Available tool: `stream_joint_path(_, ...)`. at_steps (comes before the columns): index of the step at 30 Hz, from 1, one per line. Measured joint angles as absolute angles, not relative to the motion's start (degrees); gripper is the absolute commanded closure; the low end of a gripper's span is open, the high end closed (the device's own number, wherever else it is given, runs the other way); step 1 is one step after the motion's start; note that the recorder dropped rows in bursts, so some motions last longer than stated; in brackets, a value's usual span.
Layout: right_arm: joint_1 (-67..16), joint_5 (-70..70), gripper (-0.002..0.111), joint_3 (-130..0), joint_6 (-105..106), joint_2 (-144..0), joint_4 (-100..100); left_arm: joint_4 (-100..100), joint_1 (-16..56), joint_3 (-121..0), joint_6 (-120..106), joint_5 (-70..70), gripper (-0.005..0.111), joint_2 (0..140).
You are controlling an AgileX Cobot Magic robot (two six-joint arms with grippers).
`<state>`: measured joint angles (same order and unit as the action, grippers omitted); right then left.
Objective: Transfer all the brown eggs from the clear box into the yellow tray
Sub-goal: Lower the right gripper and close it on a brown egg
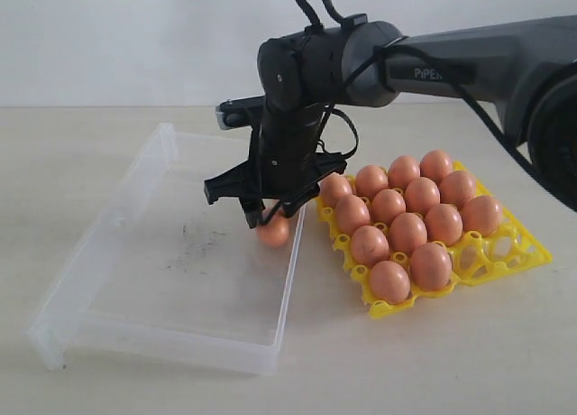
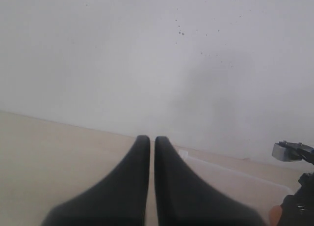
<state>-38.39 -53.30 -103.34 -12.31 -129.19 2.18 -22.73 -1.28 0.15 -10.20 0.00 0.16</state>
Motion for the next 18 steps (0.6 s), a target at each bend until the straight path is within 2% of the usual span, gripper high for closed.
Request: stream_joint_path(18, -38.60, -57.64, 0.060, -103.37, -16.06, -130.64, -2.68, -22.73, -1.28, 0.15, -10.20, 0.00, 0.103, 0.16)
